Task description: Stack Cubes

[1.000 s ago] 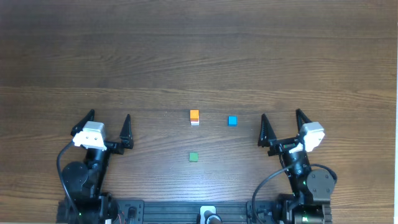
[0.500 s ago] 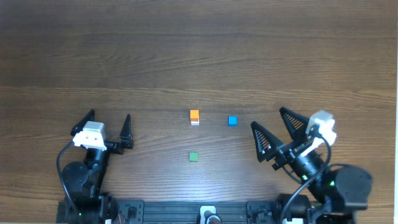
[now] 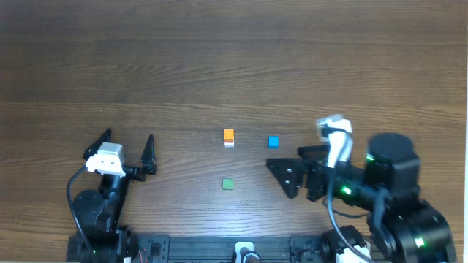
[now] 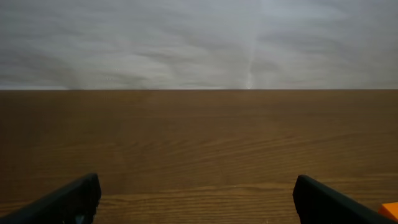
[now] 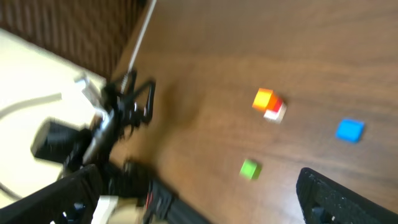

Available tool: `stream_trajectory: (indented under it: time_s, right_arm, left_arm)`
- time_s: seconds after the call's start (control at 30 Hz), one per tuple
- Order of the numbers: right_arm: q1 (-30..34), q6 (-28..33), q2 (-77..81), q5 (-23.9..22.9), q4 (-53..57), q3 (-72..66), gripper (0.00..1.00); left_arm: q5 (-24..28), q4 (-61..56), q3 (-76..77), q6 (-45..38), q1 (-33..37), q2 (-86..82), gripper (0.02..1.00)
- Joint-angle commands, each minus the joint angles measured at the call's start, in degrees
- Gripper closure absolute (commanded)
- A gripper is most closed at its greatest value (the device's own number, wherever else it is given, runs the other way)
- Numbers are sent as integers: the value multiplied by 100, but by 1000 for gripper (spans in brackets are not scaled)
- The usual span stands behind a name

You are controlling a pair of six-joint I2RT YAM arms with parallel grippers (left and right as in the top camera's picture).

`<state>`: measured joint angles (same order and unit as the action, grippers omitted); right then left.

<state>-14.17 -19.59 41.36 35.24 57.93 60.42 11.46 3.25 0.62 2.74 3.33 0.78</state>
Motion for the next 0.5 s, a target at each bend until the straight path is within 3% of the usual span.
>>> stream_trajectory:
  time_s: [0.03, 0.07, 0.2, 0.37, 0.5]
  right_arm:
    - [-1469, -745, 610, -1478, -81, 96, 7]
    - [-2063, -1023, 907, -1906, -192, 96, 9]
    - [-3241, -1915, 1722, -2903, -317, 96, 7]
    - [-4186, -2981, 2669, -3768, -326, 96, 7]
    - [-4581, -3342, 3359, -3960, -503, 96, 9]
  left_arm:
    - [70, 7, -28, -83, -22, -44, 18]
    - [70, 7, -28, -83, -22, -44, 20]
    - [70, 7, -28, -83, -22, -44, 18]
    - [68, 7, -28, -83, -22, -44, 18]
    - [68, 4, -28, -83, -22, -44, 18]
